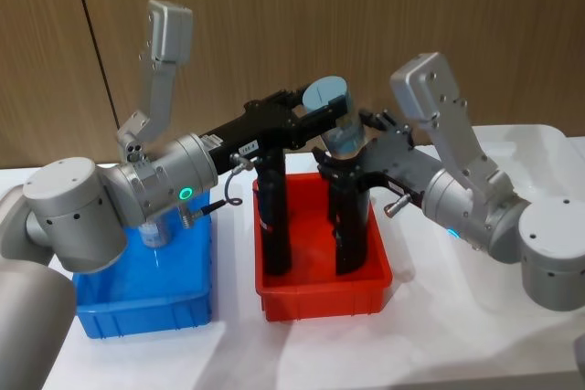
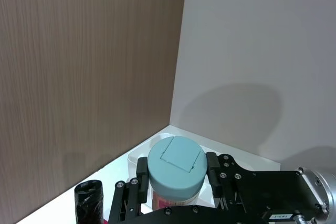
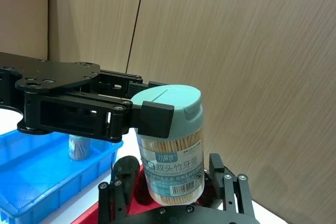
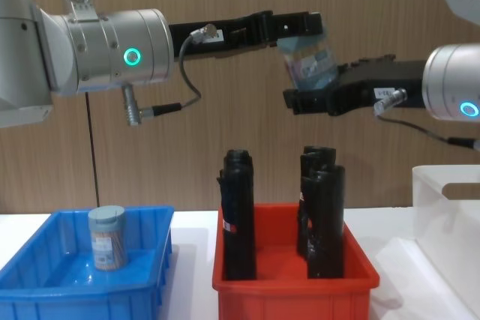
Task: Pick the cotton swabs from the blue box and place them into the white box.
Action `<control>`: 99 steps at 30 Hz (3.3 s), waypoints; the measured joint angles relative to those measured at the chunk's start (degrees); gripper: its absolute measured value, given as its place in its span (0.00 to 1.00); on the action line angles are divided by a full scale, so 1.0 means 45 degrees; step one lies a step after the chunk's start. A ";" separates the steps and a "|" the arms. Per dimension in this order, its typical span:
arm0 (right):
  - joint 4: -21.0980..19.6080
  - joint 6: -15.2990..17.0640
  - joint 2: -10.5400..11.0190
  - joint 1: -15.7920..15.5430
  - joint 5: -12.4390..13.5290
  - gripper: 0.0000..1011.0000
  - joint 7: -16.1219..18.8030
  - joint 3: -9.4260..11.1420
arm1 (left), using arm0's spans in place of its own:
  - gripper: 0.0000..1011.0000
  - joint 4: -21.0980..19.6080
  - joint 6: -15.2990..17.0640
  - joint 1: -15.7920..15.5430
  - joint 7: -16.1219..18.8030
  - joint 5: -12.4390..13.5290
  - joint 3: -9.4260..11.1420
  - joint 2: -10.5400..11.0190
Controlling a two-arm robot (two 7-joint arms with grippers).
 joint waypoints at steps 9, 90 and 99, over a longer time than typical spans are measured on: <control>0.0144 -0.0023 -0.0034 0.0119 0.0059 0.67 0.0064 -0.0013 | 0.66 0.0000 0.0000 0.0000 0.0000 0.0000 0.0000 0.0000; 0.2336 0.0557 0.1722 -0.0170 0.1675 0.63 -0.2628 0.1963 | 0.99 -0.0001 0.0000 0.0000 0.0000 0.0001 -0.0001 0.0000; 0.2835 0.0684 0.1858 -0.0100 0.1802 0.81 -0.2719 0.2187 | 0.99 -0.0001 0.0001 0.0000 0.0000 0.0000 0.0000 0.0000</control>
